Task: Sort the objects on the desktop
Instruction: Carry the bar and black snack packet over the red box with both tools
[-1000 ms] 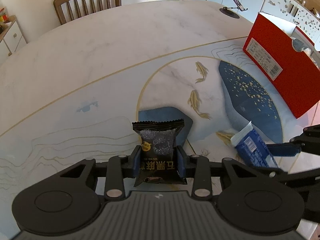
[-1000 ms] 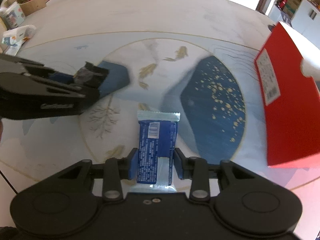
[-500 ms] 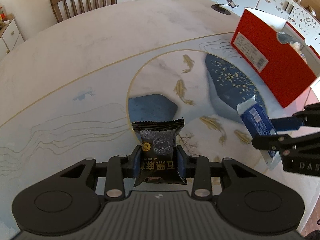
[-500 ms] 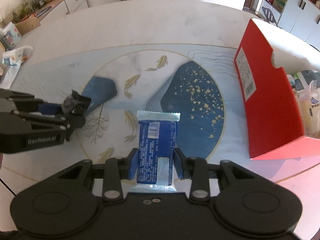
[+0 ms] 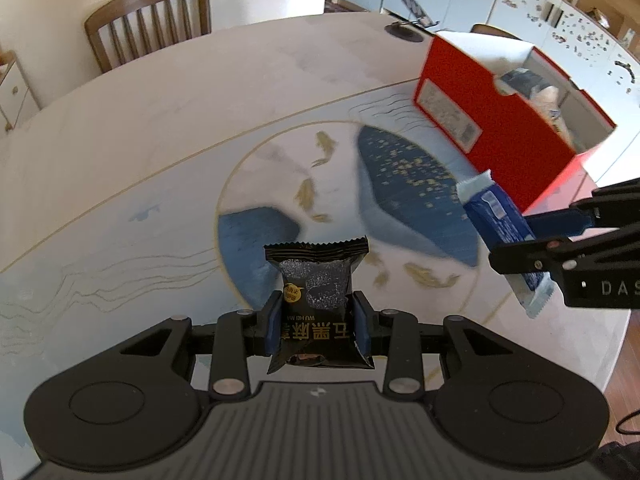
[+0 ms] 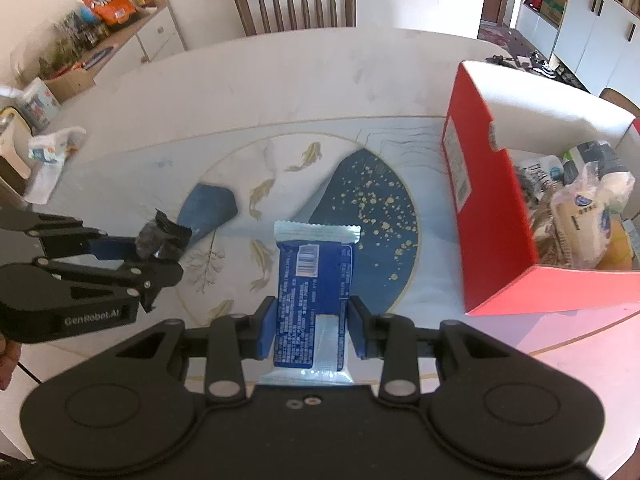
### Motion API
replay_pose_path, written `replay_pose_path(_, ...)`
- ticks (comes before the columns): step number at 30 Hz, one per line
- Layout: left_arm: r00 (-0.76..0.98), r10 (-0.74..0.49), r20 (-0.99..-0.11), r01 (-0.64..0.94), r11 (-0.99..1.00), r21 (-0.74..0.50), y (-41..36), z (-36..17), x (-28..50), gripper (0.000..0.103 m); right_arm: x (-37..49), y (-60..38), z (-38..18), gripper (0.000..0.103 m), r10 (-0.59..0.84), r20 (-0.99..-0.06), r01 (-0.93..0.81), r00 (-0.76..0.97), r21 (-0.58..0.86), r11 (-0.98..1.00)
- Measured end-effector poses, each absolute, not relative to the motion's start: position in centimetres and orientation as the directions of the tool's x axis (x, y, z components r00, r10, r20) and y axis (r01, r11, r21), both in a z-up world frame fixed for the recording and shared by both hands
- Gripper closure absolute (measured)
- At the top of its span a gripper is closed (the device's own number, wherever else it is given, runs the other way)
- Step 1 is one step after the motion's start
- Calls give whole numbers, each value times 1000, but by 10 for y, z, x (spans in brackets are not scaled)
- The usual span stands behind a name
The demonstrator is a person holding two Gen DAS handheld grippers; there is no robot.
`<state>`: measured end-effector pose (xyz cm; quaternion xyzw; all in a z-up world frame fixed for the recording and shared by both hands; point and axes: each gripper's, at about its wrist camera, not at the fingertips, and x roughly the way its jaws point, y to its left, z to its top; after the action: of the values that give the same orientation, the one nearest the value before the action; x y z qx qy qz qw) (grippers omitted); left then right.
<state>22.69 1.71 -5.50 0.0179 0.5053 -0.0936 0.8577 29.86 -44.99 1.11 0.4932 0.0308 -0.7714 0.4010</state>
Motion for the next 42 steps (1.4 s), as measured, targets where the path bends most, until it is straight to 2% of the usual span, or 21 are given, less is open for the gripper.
replay_pose_path(24, 516, -209, -831, 277, 958, -69, -75, -8, 236, 69, 260, -338, 26, 68, -643, -710, 561, -287, 419, -714)
replay_pose_path(42, 528, -270, -805, 411, 911, -36, -169, 17, 284, 69, 195, -235, 13, 67, -597, -679, 424, -426, 433, -795)
